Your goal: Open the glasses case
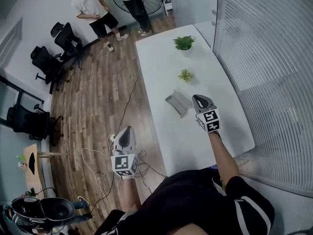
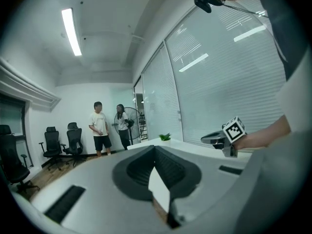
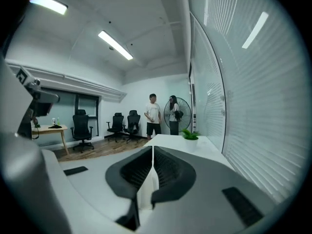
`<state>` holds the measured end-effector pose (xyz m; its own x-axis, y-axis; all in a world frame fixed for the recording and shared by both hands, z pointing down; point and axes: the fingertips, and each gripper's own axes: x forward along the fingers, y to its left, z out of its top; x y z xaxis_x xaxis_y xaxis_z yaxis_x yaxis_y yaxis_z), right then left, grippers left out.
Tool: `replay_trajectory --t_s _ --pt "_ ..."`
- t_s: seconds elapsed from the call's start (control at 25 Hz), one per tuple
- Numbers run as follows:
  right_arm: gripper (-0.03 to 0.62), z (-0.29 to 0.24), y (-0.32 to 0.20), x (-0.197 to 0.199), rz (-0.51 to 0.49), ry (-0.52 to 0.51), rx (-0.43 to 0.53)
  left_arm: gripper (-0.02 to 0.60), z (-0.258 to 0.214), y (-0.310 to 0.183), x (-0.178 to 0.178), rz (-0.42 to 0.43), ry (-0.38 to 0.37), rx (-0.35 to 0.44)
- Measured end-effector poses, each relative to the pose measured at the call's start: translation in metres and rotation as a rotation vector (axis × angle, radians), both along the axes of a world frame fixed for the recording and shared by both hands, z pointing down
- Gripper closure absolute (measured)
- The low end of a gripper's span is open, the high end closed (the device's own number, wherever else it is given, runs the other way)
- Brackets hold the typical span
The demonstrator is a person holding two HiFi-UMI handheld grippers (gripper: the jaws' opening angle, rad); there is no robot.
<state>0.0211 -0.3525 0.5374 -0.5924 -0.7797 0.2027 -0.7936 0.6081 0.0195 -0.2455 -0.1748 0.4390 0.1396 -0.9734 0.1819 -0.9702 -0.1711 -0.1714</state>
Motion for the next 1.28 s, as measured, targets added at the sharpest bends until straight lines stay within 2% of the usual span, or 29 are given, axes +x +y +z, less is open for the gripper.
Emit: replay_trajectory --t_s 0.24,0.36,0.56,0.68,0.92,1.28 --pt "0.574 -0.142 0.058 0.004 0.001 -0.144 0.186 0.583 -0.013 -0.021 0.016 0.022 0.029 0.053" --pt "0.574 -0.181 0.080 0.009 0.016 -0.150 0.268 0.583 -0.030 -0.026 0.016 0.013 0.037 0.086" --pt "0.574 -0.159 0.077 0.029 0.062 -0.125 0.205 0.583 -0.039 -0.038 0.011 -0.041 0.083 0.082" --pt "0.574 -0.156 0.074 0.042 0.087 -0.121 0.187 0.583 -0.041 -0.042 0.008 -0.057 0.080 0.064" --pt "0.574 -0.156 0.068 0.066 0.124 -0.153 0.171 0.583 -0.043 -0.037 0.006 -0.060 0.083 0.075" --pt "0.579 -0.166 0.086 0.056 0.104 -0.132 0.189 0.583 -0.043 -0.026 0.008 -0.040 0.082 0.073"
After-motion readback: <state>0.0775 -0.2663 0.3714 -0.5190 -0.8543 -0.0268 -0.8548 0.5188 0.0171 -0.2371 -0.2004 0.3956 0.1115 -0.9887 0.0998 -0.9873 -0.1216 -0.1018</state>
